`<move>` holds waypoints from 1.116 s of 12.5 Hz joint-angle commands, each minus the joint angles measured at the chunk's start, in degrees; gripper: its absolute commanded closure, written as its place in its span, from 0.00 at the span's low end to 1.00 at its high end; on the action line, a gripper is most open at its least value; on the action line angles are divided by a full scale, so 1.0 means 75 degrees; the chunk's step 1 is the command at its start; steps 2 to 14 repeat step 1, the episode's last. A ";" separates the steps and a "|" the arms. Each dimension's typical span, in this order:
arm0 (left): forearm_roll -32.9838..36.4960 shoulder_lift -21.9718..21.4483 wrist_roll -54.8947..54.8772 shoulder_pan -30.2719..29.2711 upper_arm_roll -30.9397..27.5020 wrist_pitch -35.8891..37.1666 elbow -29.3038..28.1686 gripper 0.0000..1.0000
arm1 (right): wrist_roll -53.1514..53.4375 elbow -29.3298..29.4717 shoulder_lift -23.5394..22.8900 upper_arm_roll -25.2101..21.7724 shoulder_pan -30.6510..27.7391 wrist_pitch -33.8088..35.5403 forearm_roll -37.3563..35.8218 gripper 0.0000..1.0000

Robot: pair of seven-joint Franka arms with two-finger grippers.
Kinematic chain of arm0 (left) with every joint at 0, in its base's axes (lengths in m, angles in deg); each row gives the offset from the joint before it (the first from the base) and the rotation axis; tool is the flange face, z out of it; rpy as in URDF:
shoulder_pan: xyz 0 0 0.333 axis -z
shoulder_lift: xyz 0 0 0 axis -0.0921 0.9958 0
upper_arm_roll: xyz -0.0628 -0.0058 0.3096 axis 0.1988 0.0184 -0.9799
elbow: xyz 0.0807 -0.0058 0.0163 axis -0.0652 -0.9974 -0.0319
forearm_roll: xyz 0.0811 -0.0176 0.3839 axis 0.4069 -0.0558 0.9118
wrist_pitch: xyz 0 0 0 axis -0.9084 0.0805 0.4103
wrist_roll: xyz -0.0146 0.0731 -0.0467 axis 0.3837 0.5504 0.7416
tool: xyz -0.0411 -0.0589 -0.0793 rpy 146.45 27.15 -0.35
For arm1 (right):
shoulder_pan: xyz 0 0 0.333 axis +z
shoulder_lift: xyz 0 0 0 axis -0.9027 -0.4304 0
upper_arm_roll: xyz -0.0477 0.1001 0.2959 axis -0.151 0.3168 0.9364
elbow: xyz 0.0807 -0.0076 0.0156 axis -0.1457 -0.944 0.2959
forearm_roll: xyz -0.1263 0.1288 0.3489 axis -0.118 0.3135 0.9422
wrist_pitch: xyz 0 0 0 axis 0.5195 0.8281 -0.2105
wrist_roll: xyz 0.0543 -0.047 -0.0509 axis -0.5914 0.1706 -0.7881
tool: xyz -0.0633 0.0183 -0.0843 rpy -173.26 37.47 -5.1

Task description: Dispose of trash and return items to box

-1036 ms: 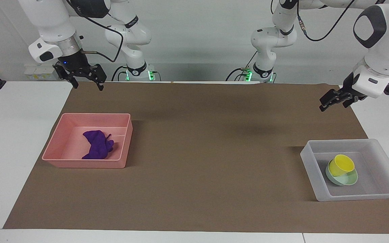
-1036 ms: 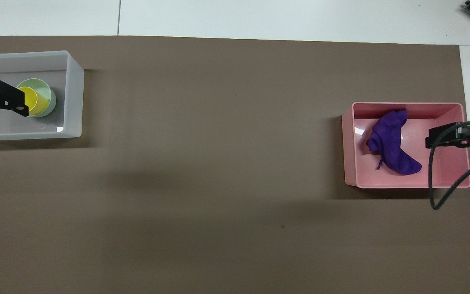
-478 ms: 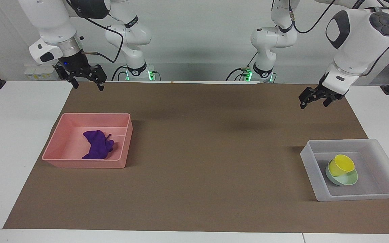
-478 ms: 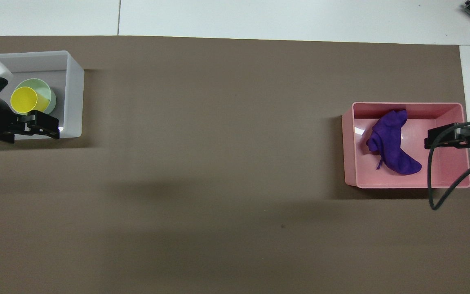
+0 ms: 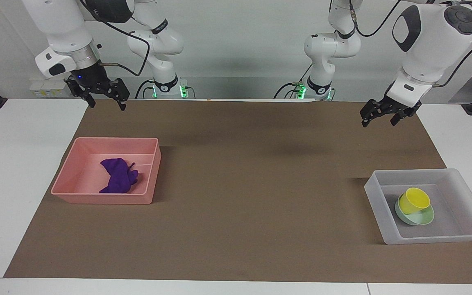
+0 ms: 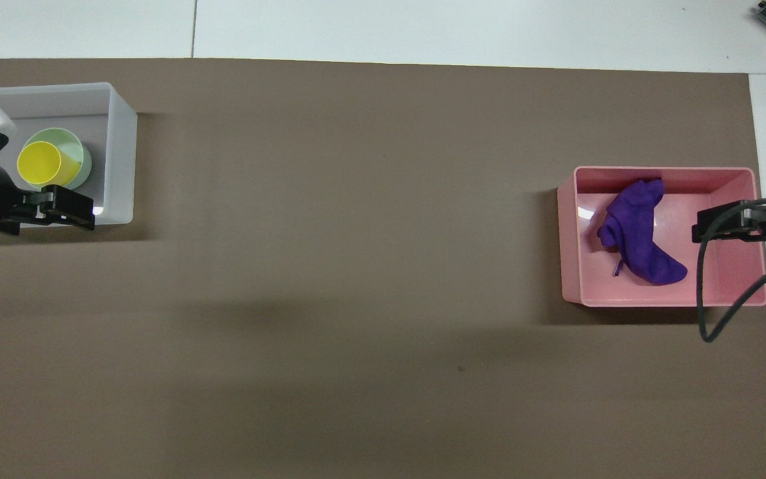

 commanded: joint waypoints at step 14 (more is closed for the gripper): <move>0.0143 -0.0055 -0.0129 0.0002 -0.0039 0.0209 0.0065 0.00 | -0.0162 -0.0145 0.0094 0.0043 -0.0112 -0.0095 0.0099 0.00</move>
